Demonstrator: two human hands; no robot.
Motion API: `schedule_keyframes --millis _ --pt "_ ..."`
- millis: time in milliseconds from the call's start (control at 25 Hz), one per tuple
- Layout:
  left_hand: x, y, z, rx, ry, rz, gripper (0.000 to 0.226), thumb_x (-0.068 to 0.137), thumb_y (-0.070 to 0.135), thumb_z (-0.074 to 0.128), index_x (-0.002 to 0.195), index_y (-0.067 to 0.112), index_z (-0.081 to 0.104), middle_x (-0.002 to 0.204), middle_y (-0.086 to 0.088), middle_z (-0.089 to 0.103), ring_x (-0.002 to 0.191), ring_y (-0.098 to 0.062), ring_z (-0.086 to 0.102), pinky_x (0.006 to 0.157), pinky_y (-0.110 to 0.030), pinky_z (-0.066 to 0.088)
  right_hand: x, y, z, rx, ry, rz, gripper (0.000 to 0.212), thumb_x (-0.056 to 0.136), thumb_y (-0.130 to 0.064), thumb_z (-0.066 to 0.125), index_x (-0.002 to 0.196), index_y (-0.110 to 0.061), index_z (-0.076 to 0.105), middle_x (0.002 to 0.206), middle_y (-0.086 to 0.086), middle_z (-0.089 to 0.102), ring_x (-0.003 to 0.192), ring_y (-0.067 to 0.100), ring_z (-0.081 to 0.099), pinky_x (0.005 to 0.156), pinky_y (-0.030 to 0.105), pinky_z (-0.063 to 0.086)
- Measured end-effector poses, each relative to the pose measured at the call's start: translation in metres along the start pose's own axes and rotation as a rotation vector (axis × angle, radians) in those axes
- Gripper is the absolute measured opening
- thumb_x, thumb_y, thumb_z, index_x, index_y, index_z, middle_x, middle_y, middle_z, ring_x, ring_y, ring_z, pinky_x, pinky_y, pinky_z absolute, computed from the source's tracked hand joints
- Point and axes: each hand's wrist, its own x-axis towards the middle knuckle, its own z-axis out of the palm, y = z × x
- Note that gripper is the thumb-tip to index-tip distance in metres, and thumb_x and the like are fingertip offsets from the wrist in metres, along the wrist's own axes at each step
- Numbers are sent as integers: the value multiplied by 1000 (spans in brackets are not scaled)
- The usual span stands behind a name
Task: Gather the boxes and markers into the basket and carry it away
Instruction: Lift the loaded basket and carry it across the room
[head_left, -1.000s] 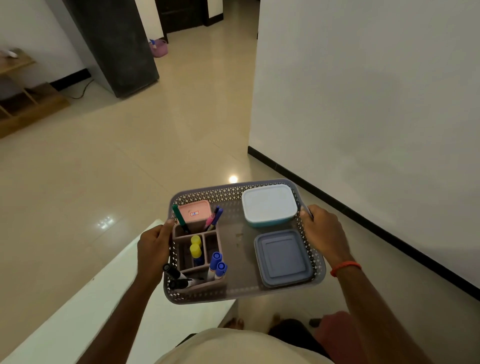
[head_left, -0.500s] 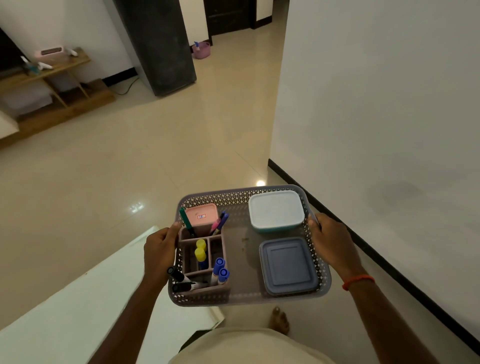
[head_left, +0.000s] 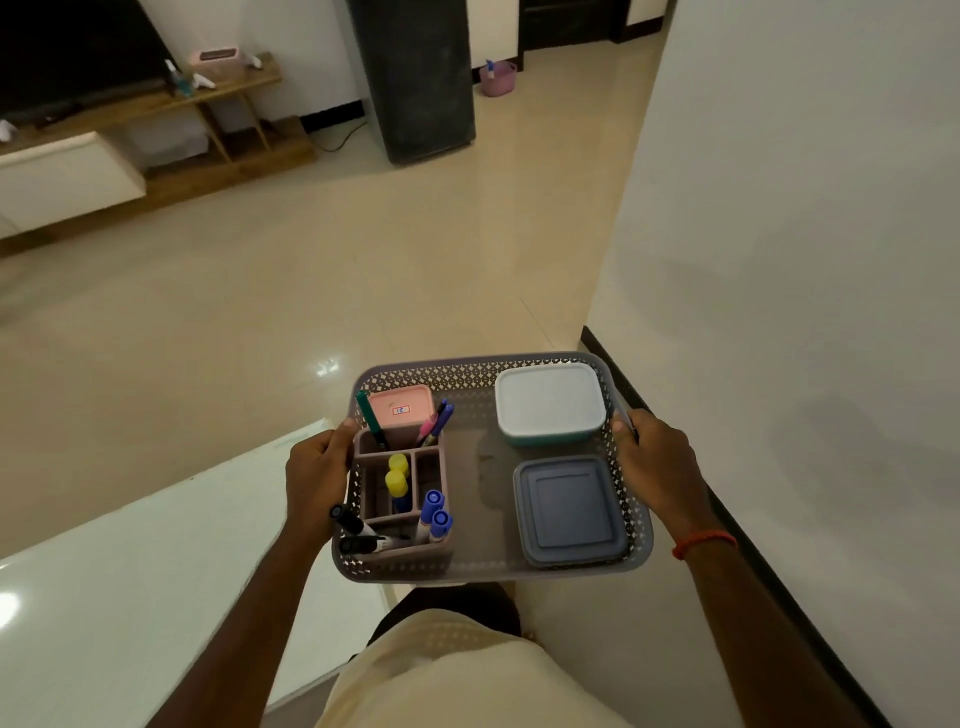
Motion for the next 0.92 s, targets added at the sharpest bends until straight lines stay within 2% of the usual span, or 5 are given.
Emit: schedule_keyframes --millis 160,360,640,800,920 --pt "17 6 15 -33 78 -52 54 101 39 51 55 12 46 52 -3 43 51 -16 35 52 -26 28 46 -12 -3 -27 -46 -75 23 103 -30 40 88 -16 51 72 1 51 59 2 42 50 20 27" --pt "51 21 36 -96 156 -105 52 101 38 51 56 11 46 53 -2 43 50 -14 35 52 -25 29 116 -35 -3 -82 -99 -177 21 104 -29 39 90 -17 50 73 1 52 60 2 43 50 20 27" --pt "113 52 55 -151 188 -134 51 100 38 53 57 11 52 51 -1 46 48 -12 38 51 -26 33 211 -59 -4 -104 -131 -269 24 101 -26 44 85 -10 53 73 6 59 60 12 50 50 24 29" --pt "146 69 58 -179 216 -139 50 99 39 56 56 13 56 45 5 49 41 -4 42 50 -26 37 257 -75 -3 -95 -141 -287 28 99 -28 48 81 -9 58 71 9 62 65 25 57 55 28 36" --pt "168 82 61 -181 244 -139 50 99 36 56 53 16 51 40 8 47 36 -2 41 48 -24 34 293 -94 1 -92 -168 -298 33 97 -31 52 74 -8 60 66 8 62 63 25 60 59 35 48"
